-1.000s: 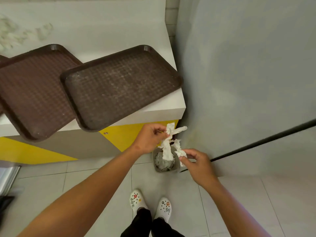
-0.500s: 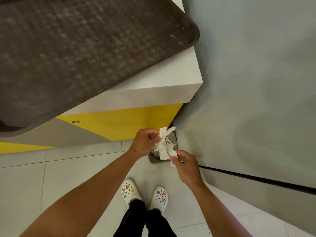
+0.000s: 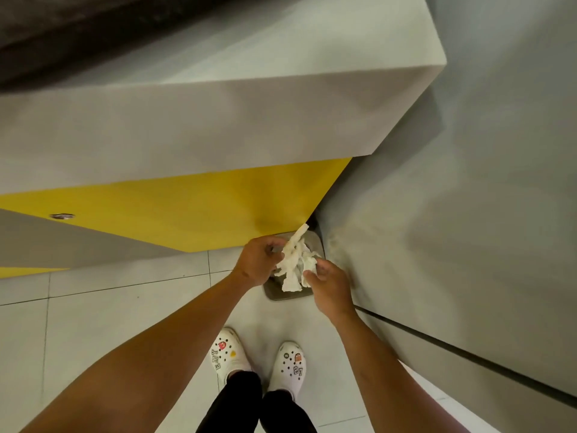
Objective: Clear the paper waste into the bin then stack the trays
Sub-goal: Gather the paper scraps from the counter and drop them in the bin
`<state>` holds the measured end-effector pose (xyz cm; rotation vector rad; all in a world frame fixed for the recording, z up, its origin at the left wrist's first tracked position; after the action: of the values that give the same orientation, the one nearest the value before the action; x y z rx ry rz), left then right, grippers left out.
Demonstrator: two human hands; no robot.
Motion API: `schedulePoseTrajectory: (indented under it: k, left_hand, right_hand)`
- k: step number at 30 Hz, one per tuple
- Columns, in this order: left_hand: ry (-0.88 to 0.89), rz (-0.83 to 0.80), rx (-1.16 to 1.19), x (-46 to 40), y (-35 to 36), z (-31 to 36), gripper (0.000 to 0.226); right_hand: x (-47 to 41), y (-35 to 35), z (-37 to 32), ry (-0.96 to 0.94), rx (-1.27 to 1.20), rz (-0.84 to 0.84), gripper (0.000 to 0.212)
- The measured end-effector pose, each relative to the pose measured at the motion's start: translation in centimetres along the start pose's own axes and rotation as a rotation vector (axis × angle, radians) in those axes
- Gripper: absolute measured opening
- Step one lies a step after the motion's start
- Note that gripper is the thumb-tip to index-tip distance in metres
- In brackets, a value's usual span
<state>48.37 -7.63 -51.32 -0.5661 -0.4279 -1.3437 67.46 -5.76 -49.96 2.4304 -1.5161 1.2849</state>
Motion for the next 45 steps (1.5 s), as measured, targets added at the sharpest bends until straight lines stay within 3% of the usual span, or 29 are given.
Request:
schedulePoseTrajectory:
  k: [2,13,18,27,37,45]
  left_hand:
    - [0.025,-0.005,-0.052,0.1,-0.4,0.0,0.033]
    - [0.184,-0.007,-0.211,6.4,-3.3,4.4,0.028]
    - [0.238,0.006,-0.203,12.7,-4.7,9.3,0.032]
    - [0.295,0.078,-0.162,27.7,-9.3,17.1,0.029]
    - [0.359,0.235,-0.185,40.9,-17.7,21.4,0.032]
    - [0.401,0.408,-0.17,48.1,-26.6,22.0,0.033]
  right_hand:
    - [-1.0,0.2,0.6,0.004,0.039,-0.017,0.046]
    - [4.5,-3.0,-6.1,-0.086,-0.014,-0.006,0.04]
    - [10.7,-5.4,-10.8,-0.149,-0.06,-0.056,0.038]
    - [23.3,-9.0,-19.7,-0.316,0.186,-0.203,0.041]
    - [32.7,-6.1,-28.7,-0.512,0.375,-0.411,0.053]
    - [38.1,-0.3,-39.7,-0.712,0.427,-0.462,0.044]
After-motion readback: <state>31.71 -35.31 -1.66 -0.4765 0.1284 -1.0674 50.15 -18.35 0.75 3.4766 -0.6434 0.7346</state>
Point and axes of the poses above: each hand's wrist, its own x-axis away from the middle knuckle, its own y-axis out of the palm, z = x × y, the point moved 5 cm from there along -x, towards the middle knuckle, and after that the axes turned 3 degrees about -z, right-handed, at the moved point
